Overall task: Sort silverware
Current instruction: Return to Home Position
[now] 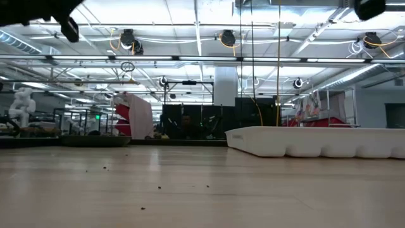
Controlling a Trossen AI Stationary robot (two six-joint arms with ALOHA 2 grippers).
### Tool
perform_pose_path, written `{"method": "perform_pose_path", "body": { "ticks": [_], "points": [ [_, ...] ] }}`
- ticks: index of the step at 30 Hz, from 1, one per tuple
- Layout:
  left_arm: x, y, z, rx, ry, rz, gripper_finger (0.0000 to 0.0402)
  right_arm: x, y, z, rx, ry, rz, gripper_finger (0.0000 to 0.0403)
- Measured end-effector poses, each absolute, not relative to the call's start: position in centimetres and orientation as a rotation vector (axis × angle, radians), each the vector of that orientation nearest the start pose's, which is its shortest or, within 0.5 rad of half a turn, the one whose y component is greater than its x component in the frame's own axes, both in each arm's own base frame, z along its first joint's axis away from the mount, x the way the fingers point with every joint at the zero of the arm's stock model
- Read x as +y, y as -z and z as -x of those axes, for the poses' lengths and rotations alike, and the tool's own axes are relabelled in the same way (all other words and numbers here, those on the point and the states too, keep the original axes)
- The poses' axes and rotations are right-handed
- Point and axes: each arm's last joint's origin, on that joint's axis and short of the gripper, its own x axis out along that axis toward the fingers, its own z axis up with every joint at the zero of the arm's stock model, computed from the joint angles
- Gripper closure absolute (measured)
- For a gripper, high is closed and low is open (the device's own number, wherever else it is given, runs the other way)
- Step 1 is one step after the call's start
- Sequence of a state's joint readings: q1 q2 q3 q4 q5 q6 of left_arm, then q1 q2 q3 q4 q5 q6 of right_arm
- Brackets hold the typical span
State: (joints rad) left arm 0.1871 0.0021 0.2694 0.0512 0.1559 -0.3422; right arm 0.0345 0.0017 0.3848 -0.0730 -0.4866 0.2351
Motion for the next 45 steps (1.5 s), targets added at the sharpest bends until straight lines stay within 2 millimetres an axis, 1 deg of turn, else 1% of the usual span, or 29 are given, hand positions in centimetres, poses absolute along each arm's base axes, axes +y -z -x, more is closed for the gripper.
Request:
{"method": "perform_pose_path", "body": {
  "ticks": [3, 6, 8, 11, 14, 18, 20, 23, 29, 33, 45],
  "points": [
    [0.9, -24.5, -7.3, -0.285, 0.038, 0.307, 0.0397, 1.6, -26.1, -6.2, -0.253, -0.575, -0.183, 0.0232],
    [0.9, -23.5, -7.8, -0.272, 0.057, 0.328, 0.0397, 1.7, -23.7, -7.4, -0.251, -0.602, -0.21, 0.0232],
    [0.8, -22.4, -8.2, -0.243, 0.065, 0.339, 0.0397, 1.7, -22.2, -7.9, -0.272, -0.611, -0.218, 0.0232],
    [0.8, -21.4, -8.6, -0.259, 0.082, 0.336, 0.0397, 1.8, -20.3, -8.5, -0.293, -0.621, -0.238, 0.0232],
    [0.8, -19.9, -9.1, -0.231, 0.07, 0.327, 0.0397, 1.8, -20.2, -8.5, -0.292, -0.615, -0.211, 0.0232],
    [0.8, -18.3, -9.5, -0.18, 0.06, 0.305, 0.0397, 1.9, -20.1, -8.5, -0.273, -0.677, -0.18, 0.0232],
    [0.7, -18.3, -9.5, -0.179, 0.049, 0.263, 0.0397, 2.0, -20.0, -8.5, -0.263, -0.679, -0.17, 0.0232],
    [0.6, -18.3, -9.5, -0.177, 0.053, 0.23, 0.0397, 2.0, -19.3, -8.8, -0.199, -0.664, -0.16, 0.0232],
    [0.6, -18.3, -9.5, -0.18, 0.03, 0.237, 0.0397, 1.9, -19.0, -8.9, -0.169, -0.637, -0.166, 0.0232],
    [0.6, -18.3, -9.5, -0.18, 0.028, 0.237, 0.0397, 1.8, -19.0, -8.9, -0.166, -0.615, -0.201, 0.0232],
    [0.6, -18.2, -9.6, -0.177, 0.027, 0.237, 0.0397, 1.8, -19.0, -8.9, -0.167, -0.612, -0.2, 0.0232]
  ]
}}
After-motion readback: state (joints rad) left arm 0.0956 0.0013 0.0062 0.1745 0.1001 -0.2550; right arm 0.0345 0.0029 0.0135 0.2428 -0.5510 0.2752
